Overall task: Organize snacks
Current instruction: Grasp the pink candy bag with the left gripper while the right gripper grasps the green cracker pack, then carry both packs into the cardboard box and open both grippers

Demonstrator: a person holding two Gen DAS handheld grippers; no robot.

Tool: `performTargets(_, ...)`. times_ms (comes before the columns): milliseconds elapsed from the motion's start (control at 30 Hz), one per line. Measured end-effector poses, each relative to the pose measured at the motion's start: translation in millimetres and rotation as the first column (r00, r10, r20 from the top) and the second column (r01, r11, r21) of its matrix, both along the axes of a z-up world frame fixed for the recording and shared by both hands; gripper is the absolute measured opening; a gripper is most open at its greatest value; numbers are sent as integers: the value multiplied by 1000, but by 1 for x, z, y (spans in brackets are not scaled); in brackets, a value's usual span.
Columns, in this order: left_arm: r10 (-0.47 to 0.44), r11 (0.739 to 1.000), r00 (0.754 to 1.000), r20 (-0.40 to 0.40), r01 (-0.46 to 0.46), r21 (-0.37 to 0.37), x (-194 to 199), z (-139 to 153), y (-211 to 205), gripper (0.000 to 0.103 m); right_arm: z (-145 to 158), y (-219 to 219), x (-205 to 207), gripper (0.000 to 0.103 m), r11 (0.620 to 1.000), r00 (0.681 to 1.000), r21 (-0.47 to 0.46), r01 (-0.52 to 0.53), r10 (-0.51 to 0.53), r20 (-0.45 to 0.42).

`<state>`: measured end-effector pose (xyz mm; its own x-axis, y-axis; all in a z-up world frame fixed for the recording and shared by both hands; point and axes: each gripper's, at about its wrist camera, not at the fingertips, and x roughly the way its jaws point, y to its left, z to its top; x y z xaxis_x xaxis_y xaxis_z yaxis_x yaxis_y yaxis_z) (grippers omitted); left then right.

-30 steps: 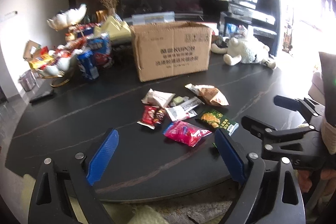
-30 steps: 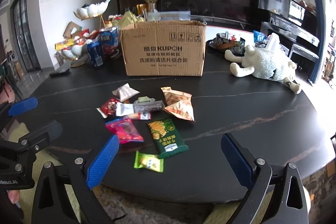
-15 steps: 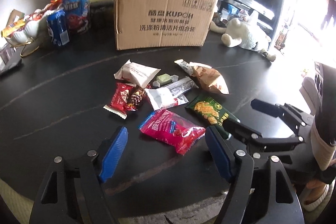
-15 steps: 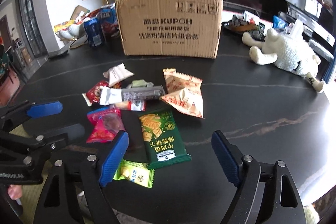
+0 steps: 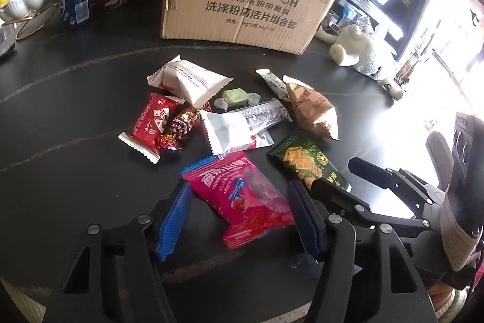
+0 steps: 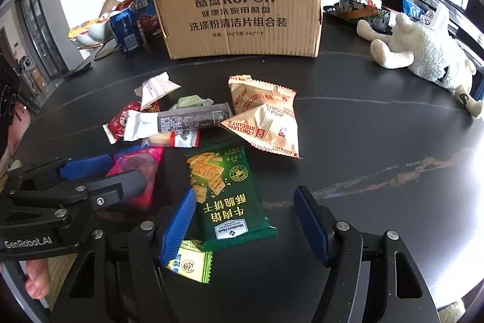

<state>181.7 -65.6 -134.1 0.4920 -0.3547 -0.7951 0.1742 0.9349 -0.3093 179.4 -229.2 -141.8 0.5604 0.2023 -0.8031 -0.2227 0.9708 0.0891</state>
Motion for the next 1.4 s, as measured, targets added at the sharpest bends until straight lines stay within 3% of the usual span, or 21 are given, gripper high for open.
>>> performTargets(167, 5, 1000, 1000, -14, -5, -11, 3, -3, 2, 54, -4, 6, 4, 66, 1000, 1000, -6, -15, 15, -15)
performTargets(233, 4, 1000, 1000, -18, -5, -22, 2, -3, 3, 44, -5, 7, 6, 66, 1000, 1000, -7, -15, 15, -18)
performTargets(367, -7, 999, 1000, -29, 6, -40, 2, -3, 5, 40, -5, 11, 11, 62, 1000, 1000, -26, -10, 10, -13)
performTargets(500, -14, 999, 999, -30, 13, -37, 0, -2, 5, 39, -5, 15, 11, 49, 998, 1000, -57, -14, 14, -3)
performTargets(767, -21, 999, 1000, -17, 21, -25, -9, 4, 6, 38, 0, 17, 7, 47, 1000, 999, -3, -28, 28, -22)
performTargets(967, -16, 1000, 1000, 12, 16, -14, -18, 15, 11, 38, 16, 22, -2, 47, 1000, 999, -3, -31, 31, 11)
performTargets(1400, -29, 999, 984, 176, 23, 33, -29, 70, 16, 38, 71, 19, -15, 47, 1000, 993, 16, -7, 5, 115)
